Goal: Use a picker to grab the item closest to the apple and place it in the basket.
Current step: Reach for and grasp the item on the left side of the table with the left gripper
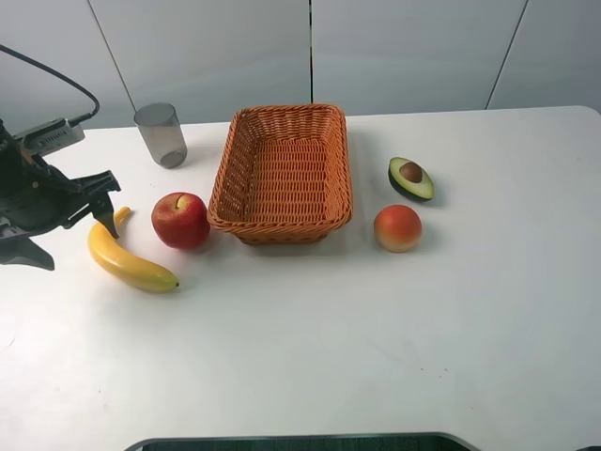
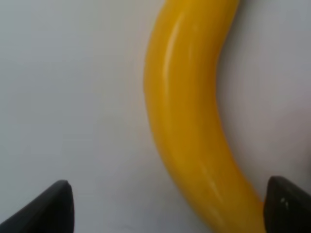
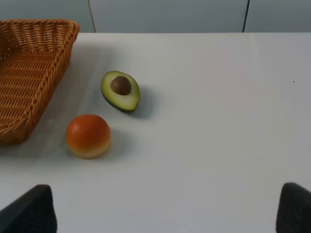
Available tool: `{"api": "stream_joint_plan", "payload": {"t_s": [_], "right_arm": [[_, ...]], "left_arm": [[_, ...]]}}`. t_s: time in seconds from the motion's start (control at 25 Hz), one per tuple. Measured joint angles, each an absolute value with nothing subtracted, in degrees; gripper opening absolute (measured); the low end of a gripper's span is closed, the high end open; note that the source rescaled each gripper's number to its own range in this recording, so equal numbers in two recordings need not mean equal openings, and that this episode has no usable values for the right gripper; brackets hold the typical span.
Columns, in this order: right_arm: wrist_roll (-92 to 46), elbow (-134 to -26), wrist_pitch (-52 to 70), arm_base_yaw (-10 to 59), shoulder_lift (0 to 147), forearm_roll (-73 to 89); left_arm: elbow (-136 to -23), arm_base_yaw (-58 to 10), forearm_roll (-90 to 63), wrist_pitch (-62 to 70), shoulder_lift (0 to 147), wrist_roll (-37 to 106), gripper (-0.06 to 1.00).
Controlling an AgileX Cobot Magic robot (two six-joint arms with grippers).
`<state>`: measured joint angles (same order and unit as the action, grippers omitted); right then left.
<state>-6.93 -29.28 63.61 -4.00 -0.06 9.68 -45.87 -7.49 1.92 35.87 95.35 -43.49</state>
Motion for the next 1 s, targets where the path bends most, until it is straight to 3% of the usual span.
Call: {"api": "stream_joint_plan", "payload": {"t_s": [1.0], "right_arm": [[-6.93,-29.28,63.61,-4.0,-0.06,9.68]], "left_arm": [[-45.99,-7.49,-1.42,25.29,106.63,-46.28,1.0]]}}
